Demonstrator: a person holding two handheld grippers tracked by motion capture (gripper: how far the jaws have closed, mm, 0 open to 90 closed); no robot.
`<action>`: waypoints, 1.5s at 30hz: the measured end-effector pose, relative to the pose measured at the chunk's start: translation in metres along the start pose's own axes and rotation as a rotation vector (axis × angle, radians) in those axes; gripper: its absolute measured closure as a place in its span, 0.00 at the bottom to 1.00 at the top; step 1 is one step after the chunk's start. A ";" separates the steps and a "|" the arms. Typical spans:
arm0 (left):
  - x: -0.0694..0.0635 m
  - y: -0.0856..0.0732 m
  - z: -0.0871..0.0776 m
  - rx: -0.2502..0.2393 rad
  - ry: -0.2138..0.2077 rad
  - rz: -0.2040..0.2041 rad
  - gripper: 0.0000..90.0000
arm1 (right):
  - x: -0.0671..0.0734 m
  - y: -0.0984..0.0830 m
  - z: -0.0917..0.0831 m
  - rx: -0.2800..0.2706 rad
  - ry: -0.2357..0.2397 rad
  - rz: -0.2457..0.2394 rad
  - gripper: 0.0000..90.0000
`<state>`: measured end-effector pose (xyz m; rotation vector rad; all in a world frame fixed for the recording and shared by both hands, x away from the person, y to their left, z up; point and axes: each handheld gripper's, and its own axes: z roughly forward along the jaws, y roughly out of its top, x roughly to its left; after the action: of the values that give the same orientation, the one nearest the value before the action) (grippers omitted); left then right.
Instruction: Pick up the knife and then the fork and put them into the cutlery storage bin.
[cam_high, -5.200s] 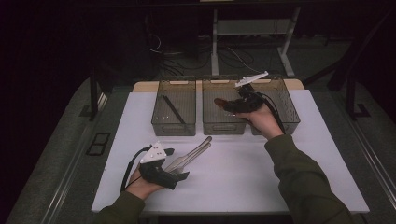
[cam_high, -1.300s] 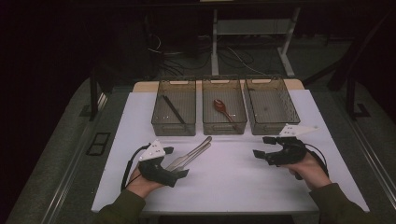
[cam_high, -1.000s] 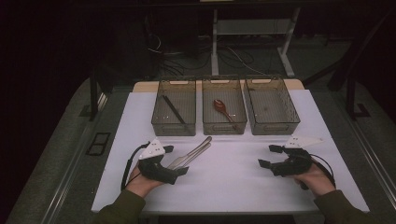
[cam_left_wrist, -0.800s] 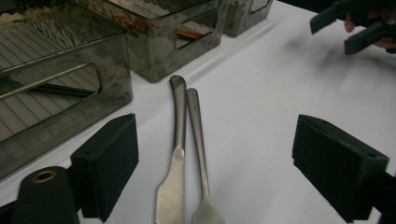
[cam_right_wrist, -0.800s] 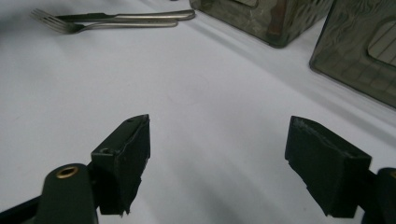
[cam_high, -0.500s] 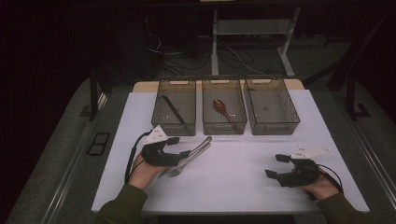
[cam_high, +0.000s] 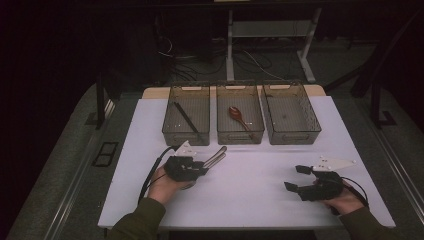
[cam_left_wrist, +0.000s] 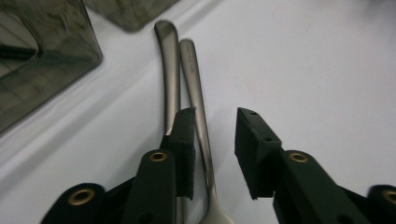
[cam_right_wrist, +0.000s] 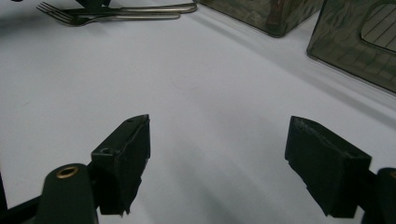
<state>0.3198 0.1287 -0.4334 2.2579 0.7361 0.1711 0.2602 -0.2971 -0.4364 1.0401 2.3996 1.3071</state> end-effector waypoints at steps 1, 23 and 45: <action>0.000 -0.001 0.001 0.011 0.002 -0.002 0.79 | 0.000 0.000 0.000 0.001 0.000 0.001 0.25; -0.001 -0.003 0.007 0.073 0.009 0.000 0.94 | -0.001 0.000 0.000 -0.019 0.010 0.000 0.23; -0.026 0.011 -0.012 -0.048 -0.146 0.084 0.94 | 0.004 0.029 -0.003 0.023 0.175 -0.055 0.26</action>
<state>0.2993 0.1154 -0.4153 2.2297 0.5549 0.0620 0.2699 -0.2858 -0.4109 0.8921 2.5560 1.4074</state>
